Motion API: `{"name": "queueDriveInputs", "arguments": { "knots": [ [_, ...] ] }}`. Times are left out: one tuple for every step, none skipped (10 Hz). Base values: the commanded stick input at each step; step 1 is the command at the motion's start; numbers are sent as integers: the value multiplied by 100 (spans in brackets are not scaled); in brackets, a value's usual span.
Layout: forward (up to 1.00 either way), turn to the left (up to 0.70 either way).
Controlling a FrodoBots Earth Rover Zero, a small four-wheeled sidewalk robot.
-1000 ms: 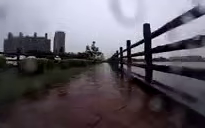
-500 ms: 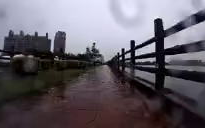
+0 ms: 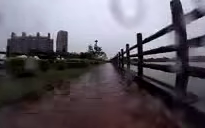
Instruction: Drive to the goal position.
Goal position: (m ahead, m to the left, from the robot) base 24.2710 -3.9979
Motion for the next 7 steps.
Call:
{"name": "queueDriveInputs", "arguments": {
  "knots": [
    [100, 0],
    [100, 0],
    [100, 0],
    [100, 0],
    [100, 0],
    [100, 0],
    [100, 0]
  ]
}}
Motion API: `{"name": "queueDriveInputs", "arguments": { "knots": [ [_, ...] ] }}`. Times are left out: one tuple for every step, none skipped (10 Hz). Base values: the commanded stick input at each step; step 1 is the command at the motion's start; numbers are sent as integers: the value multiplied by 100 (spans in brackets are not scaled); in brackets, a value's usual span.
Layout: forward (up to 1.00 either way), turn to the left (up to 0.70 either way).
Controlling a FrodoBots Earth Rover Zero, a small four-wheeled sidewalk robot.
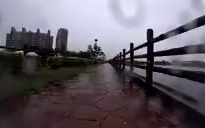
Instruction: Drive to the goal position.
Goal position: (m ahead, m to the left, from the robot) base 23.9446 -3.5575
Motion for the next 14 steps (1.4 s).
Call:
{"name": "queueDriveInputs", "arguments": {
  "knots": [
    [100, 0],
    [100, 0],
    [100, 0],
    [100, 0],
    [100, 0],
    [100, 0],
    [100, 0],
    [100, 0],
    [100, 0],
    [100, 0],
    [100, 0],
    [100, 0],
    [100, 0],
    [100, 0]
  ]
}}
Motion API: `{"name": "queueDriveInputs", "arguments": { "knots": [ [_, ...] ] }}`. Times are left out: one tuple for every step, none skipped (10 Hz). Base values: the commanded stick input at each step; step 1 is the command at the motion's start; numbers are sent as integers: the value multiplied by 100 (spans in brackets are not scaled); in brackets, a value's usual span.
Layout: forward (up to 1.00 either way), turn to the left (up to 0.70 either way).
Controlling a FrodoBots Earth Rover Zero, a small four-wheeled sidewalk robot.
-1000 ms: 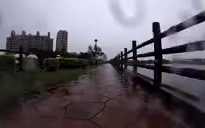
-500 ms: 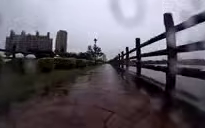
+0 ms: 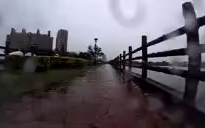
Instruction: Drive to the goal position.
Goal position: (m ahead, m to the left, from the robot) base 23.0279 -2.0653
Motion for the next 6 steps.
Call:
{"name": "queueDriveInputs", "arguments": {
  "knots": [
    [100, 0],
    [100, 0],
    [100, 0],
    [100, 0],
    [100, 0],
    [100, 0]
  ]
}}
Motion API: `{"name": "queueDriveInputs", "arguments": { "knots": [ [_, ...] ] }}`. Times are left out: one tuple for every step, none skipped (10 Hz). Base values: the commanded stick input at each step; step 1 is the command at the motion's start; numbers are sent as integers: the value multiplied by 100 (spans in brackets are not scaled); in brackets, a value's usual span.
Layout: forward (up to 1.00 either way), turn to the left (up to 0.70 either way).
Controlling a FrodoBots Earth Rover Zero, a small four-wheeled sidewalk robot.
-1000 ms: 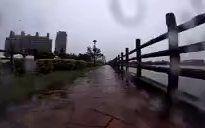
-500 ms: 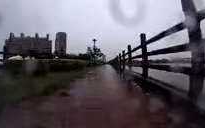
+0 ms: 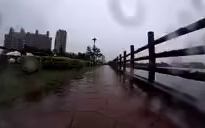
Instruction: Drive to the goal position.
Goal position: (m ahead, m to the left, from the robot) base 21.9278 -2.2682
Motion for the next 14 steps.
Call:
{"name": "queueDriveInputs", "arguments": {
  "knots": [
    [100, 0],
    [100, 0],
    [100, 0],
    [100, 0],
    [100, 0],
    [100, 0],
    [100, 0],
    [100, 0],
    [100, 0],
    [100, 0],
    [100, 0],
    [100, 0],
    [100, 0],
    [100, 3]
  ]
}}
